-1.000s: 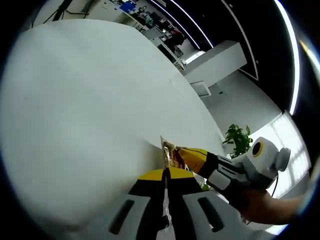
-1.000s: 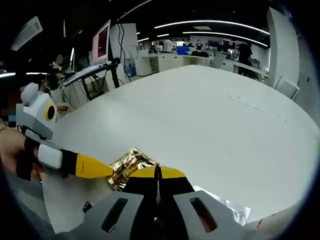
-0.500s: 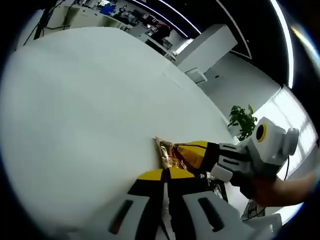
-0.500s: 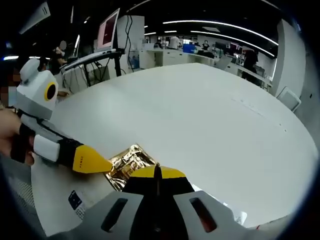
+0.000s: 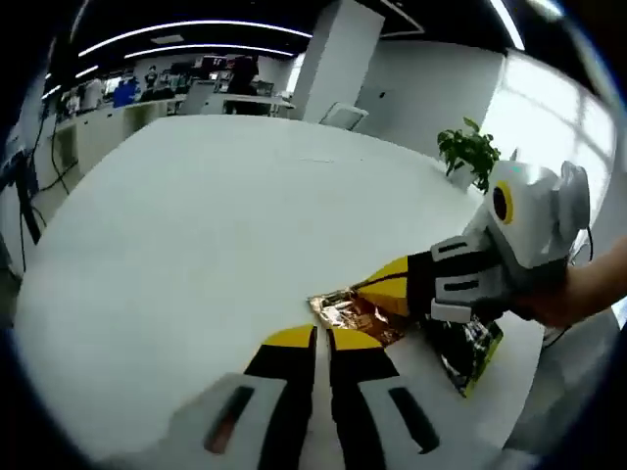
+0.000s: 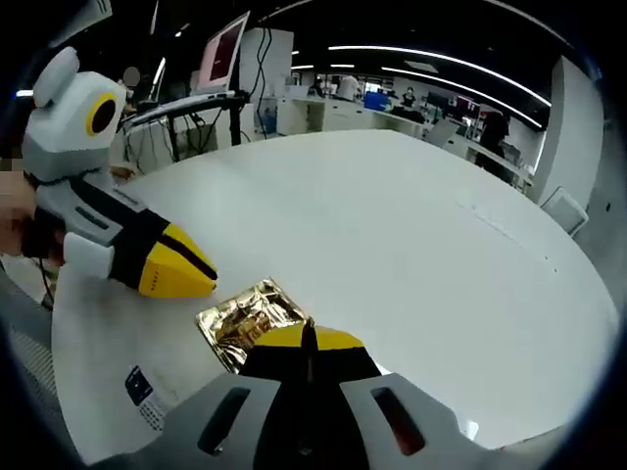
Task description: Arrange the skincare products in the storage area until every visible bottle or jar stands upright without overlapping.
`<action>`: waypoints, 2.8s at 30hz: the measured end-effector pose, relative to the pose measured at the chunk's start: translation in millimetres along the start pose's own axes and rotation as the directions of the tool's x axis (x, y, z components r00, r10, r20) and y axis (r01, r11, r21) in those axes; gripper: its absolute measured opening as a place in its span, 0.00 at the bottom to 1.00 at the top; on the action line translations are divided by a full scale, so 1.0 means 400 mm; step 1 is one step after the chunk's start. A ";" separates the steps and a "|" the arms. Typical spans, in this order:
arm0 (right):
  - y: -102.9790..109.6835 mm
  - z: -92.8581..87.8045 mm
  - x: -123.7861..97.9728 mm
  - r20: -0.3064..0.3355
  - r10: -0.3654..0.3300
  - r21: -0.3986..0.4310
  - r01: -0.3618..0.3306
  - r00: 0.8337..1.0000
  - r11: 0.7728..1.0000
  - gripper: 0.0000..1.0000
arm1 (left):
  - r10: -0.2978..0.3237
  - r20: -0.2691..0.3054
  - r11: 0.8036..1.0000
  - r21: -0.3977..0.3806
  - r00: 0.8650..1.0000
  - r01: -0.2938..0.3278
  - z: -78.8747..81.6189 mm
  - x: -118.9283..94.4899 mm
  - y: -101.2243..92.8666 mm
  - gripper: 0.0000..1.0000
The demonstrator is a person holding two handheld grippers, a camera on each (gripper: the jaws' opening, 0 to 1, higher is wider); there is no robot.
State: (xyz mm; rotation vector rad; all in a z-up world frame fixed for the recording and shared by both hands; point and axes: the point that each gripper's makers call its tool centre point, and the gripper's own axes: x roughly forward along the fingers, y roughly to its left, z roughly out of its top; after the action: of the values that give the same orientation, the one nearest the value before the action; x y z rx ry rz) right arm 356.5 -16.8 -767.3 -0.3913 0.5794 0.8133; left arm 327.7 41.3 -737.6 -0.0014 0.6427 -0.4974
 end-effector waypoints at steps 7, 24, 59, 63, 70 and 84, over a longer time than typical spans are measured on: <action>0.000 -0.001 0.001 -0.002 -0.002 -0.009 0.002 1.000 1.000 0.01 | -0.058 -0.094 0.943 0.322 0.994 0.086 -0.011 0.071 -0.067 0.10; -0.034 0.033 -0.030 0.045 -0.057 -0.045 0.059 0.997 0.997 0.12 | -0.052 -0.129 0.945 0.315 0.990 0.091 -0.033 0.084 -0.058 0.14; 0.027 -0.004 -0.110 0.068 0.064 -0.036 -0.061 0.996 0.997 0.32 | -0.035 -0.116 0.949 0.308 0.993 0.070 -0.040 -0.002 -0.063 0.20; 0.058 -0.011 -0.120 0.064 0.115 -0.078 -0.110 0.991 0.991 0.34 | -0.050 -0.151 0.943 0.319 0.987 0.097 -0.076 -0.031 -0.080 0.23; 0.153 -0.035 -0.145 0.024 0.283 -0.169 -0.275 0.959 0.946 0.35 | -0.083 -0.196 0.924 0.352 0.977 0.149 -0.114 -0.074 -0.124 0.26; 0.235 -0.073 -0.160 -0.060 0.417 -0.252 -0.417 0.907 0.873 0.35 | -0.121 -0.263 0.919 0.335 0.957 0.208 -0.176 -0.110 -0.161 0.27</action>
State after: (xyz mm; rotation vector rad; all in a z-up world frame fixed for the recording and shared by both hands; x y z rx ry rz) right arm 239.3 -9.2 -760.3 -0.5165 0.5696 1.3156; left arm 228.4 14.5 -759.1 0.3589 0.7822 -0.7832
